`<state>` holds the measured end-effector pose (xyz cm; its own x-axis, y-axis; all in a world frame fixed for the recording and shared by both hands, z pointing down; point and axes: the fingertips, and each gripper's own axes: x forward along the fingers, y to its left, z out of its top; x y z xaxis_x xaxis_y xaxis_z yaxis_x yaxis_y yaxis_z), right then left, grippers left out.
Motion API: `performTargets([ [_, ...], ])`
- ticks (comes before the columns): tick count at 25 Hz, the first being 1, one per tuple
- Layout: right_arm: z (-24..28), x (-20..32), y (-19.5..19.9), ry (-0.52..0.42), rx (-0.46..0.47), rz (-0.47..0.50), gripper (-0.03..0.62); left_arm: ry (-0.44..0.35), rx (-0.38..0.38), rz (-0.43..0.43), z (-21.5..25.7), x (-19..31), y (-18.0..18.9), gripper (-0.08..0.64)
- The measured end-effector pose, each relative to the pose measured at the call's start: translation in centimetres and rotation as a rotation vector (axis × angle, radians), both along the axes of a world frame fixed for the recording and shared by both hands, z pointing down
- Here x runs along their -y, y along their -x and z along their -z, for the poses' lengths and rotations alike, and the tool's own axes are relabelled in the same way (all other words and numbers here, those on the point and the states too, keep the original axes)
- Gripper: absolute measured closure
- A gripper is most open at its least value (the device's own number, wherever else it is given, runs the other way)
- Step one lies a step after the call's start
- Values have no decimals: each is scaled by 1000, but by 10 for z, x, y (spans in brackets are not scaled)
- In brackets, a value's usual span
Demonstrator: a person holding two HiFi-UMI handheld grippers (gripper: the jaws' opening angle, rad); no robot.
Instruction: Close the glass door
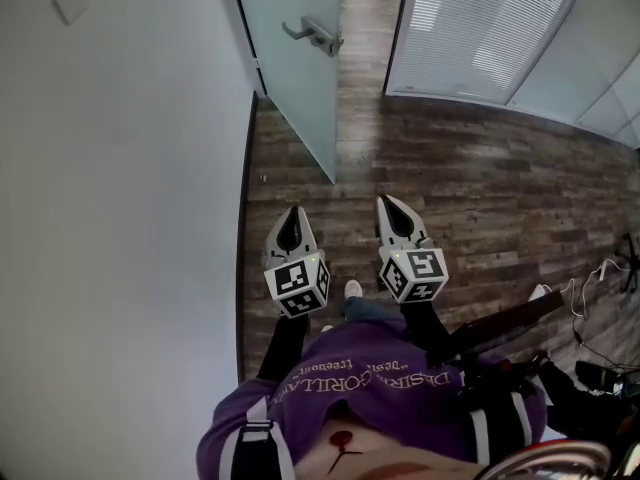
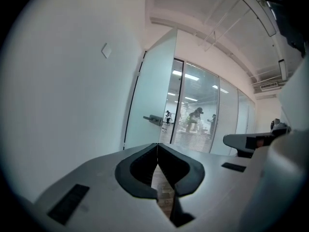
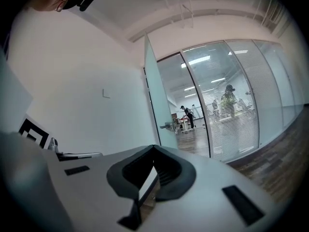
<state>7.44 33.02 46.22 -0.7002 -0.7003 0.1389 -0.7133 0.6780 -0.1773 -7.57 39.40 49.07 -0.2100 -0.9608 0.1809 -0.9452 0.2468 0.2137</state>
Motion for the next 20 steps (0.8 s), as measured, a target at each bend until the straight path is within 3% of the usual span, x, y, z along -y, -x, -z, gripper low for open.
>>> performTargets([
  [11,7,89,-2,-8,-15,24,603,-8,22,9,8,87,-8,558],
  [14,3,104,1,2,-15,45,603,1,67,19,8,102,-9,558],
  [20,-4,121,4,21,-19,57,603,34,51,25,-3,113,-7,558],
])
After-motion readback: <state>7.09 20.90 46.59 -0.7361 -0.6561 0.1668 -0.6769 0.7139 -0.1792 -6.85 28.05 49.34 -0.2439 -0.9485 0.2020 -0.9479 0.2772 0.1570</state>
